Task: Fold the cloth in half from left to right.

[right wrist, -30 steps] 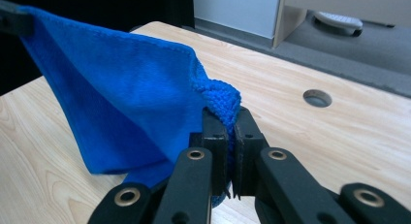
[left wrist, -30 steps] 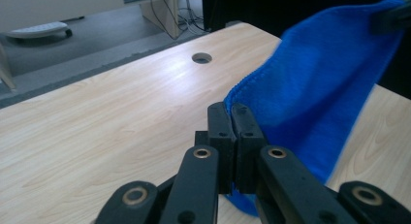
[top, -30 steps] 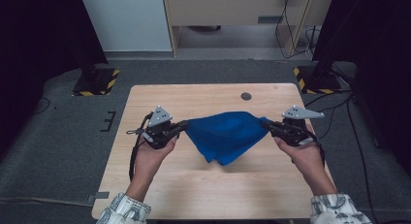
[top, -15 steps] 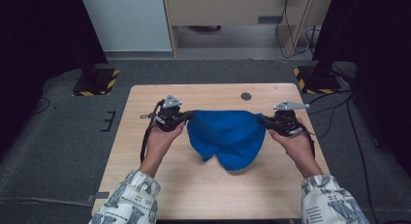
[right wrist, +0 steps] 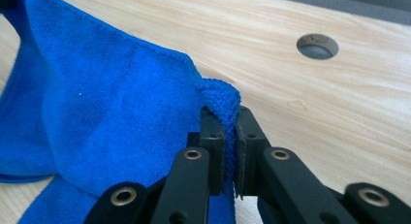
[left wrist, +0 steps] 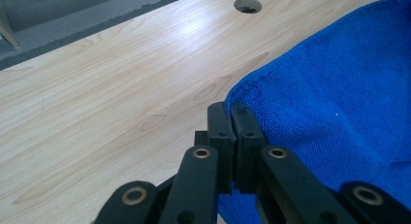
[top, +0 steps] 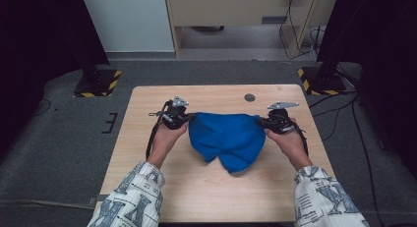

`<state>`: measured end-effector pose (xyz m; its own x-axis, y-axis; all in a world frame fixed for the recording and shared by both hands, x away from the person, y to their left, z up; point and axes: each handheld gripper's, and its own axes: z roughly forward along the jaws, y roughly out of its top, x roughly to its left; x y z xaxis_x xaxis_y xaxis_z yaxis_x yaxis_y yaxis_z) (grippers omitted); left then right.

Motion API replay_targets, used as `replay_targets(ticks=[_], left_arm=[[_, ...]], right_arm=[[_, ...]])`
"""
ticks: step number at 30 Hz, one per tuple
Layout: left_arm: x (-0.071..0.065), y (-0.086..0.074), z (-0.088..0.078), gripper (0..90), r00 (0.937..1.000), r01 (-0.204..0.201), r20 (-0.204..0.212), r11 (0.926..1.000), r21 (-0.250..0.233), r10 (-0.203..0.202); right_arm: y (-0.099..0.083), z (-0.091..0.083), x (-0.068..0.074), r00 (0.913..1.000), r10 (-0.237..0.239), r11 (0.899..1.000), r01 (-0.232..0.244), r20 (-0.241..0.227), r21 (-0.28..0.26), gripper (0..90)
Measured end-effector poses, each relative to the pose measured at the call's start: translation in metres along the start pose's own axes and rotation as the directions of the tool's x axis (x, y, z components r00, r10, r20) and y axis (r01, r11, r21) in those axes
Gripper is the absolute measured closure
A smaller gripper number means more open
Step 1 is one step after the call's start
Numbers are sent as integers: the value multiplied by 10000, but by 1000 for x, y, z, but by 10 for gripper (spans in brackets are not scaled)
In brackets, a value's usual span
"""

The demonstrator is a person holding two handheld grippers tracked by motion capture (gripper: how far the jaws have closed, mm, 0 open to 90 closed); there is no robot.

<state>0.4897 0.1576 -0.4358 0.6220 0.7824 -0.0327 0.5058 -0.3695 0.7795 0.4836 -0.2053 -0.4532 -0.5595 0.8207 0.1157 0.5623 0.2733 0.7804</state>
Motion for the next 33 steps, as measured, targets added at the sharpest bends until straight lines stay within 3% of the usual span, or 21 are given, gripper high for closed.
replay_targets(ticks=[7, 16, 26, 33], left_arm=[[3, 0, 3, 881, 9999, 147, -62, 9997, -186, -148], [14, -6, 19, 881, 9983, 542, -229, 9985, -3, -542], [19, -12, 35, 880, 9986, 443, -297, 9983, 382, -432], [19, -12, 38, 877, 9981, 520, -340, 9980, 360, -508]], right_arm=[[-2, 5, -9, 9998, 148, 9999, -149, 115, 53, 857], [-5, 21, -16, 9992, 313, 9993, -318, 263, 208, 841], [-10, 42, -23, 9985, 489, 9968, -504, 254, 618, 839], [-11, 46, -24, 9979, 527, 9963, -551, 376, 666, 824]])
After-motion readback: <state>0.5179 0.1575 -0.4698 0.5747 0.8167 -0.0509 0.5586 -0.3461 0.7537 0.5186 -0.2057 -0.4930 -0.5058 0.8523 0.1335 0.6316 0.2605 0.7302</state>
